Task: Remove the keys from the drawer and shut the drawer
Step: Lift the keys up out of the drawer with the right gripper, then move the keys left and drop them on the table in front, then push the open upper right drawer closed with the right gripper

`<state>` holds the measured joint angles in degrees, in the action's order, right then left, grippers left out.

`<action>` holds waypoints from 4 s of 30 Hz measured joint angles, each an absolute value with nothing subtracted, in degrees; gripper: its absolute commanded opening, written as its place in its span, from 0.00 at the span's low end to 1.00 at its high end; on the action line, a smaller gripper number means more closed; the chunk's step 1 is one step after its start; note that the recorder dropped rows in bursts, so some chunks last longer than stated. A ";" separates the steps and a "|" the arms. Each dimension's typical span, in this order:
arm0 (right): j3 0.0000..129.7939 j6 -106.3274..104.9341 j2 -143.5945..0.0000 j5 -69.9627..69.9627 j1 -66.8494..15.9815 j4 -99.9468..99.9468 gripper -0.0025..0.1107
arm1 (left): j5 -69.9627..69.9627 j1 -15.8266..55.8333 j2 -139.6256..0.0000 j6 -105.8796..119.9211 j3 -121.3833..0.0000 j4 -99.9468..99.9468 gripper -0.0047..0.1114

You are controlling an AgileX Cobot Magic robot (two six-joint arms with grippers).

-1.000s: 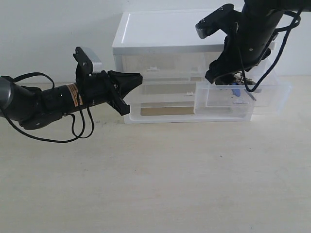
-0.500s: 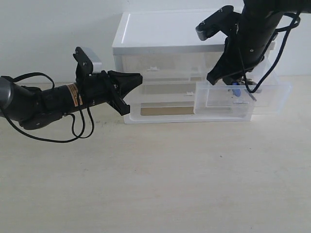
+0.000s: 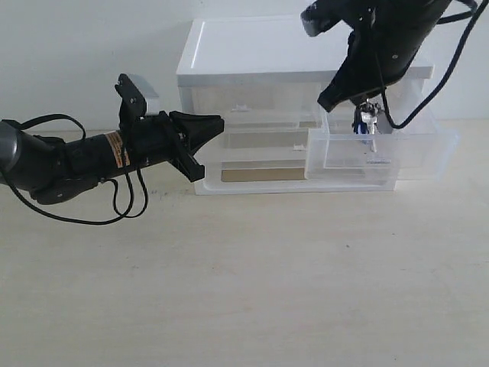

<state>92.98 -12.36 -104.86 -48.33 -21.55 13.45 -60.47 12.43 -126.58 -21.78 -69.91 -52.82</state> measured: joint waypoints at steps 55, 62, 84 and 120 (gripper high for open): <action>89.76 -12.86 -102.27 -33.33 -31.92 14.69 0.02 | -59.94 13.38 -92.93 -38.38 -59.15 -70.03 0.08; 89.76 -12.78 -104.12 -32.61 -32.00 16.06 0.02 | -59.94 13.38 -92.93 -38.38 -59.15 -70.03 0.08; 89.66 -11.22 -105.44 -32.53 -32.39 16.98 0.45 | -59.94 13.38 -92.93 -38.38 -59.15 -70.03 0.08; 59.50 13.76 -70.37 -25.32 -32.11 24.88 0.02 | -60.05 13.38 -92.93 -38.99 -59.15 -70.40 0.08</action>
